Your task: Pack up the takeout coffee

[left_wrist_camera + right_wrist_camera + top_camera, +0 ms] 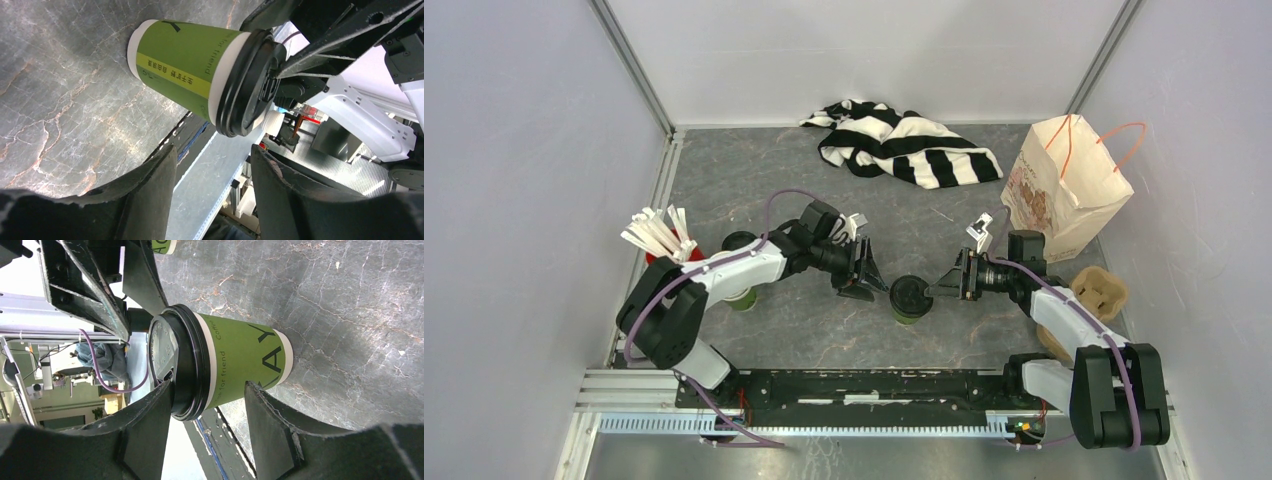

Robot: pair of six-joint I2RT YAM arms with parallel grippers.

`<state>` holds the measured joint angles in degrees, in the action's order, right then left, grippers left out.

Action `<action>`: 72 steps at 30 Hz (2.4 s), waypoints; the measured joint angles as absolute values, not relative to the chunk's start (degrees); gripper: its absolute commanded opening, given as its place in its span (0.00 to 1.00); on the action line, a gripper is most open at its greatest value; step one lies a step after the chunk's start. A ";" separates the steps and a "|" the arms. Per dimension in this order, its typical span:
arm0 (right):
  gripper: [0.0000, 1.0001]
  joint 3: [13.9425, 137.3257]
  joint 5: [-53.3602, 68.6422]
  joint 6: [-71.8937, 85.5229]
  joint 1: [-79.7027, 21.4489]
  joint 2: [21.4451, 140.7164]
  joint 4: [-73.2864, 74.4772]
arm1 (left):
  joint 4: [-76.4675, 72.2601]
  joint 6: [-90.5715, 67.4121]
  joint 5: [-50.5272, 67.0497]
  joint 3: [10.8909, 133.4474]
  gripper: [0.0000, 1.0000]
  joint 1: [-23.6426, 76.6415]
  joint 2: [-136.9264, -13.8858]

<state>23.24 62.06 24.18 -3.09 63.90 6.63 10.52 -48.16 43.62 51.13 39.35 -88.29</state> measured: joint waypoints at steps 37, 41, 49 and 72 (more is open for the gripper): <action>0.60 23.24 62.61 24.14 -2.98 64.62 6.72 | 8.86 -48.36 43.62 53.32 0.54 39.90 -92.60; 0.60 23.24 62.61 24.14 -2.98 64.60 6.72 | 8.86 -48.34 43.62 54.15 0.49 39.97 -92.77; 0.60 23.24 62.59 24.14 -2.98 64.60 6.68 | 9.02 -48.34 43.72 54.50 0.44 39.99 -94.59; 0.59 20.14 61.10 23.75 -2.87 64.58 3.75 | 1.23 -47.37 42.96 48.99 0.31 40.38 -93.56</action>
<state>20.14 61.10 23.75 -2.87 64.58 3.75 1.23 -47.37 42.96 48.99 40.38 -93.56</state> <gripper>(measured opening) 0.587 0.324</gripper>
